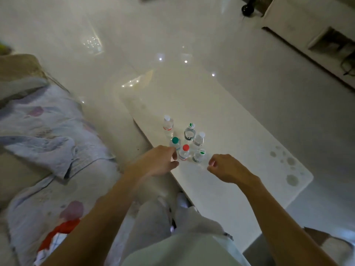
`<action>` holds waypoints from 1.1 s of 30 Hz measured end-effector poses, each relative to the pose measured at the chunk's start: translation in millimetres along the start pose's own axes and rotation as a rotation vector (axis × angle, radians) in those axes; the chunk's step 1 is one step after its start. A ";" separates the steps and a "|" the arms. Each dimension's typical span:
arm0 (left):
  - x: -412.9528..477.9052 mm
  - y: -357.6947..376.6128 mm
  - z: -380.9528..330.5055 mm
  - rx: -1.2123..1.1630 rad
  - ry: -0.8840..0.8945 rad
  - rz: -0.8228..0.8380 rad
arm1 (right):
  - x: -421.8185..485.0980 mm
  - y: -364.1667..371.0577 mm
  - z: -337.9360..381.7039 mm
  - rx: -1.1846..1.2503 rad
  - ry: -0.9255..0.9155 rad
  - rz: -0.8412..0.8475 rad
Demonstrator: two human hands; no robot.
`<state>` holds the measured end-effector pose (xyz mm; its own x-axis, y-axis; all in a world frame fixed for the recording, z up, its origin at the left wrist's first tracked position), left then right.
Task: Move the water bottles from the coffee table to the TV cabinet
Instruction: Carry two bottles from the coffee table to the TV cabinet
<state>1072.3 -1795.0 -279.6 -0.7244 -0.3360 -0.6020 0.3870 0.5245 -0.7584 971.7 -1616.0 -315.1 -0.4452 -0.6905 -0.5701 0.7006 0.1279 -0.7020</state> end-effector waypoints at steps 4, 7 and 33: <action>35.6 22.4 -5.2 -0.071 0.030 0.035 | 19.1 15.5 -22.6 0.082 0.096 -0.004; 67.2 46.2 0.0 -0.121 0.018 0.053 | 40.4 32.4 -36.6 0.150 0.158 -0.027; 233.2 221.8 22.6 -0.374 0.008 -0.229 | 214.4 191.2 -142.1 0.731 0.400 -0.568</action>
<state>1002.2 -1774.7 -593.8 -0.7724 -0.4715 -0.4255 -0.0165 0.6847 -0.7287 931.0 -1638.4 -632.2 -0.8799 -0.2065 -0.4279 0.4367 -0.7065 -0.5569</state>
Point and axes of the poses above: each hand's wrist, its own x-axis towards the middle knuckle, its own y-axis out of the palm, z = x × y, the point moved 6 cm from there along x, towards the middle knuckle, and after that the axes turned 11 degrees about -y, right-handed, at the moved point
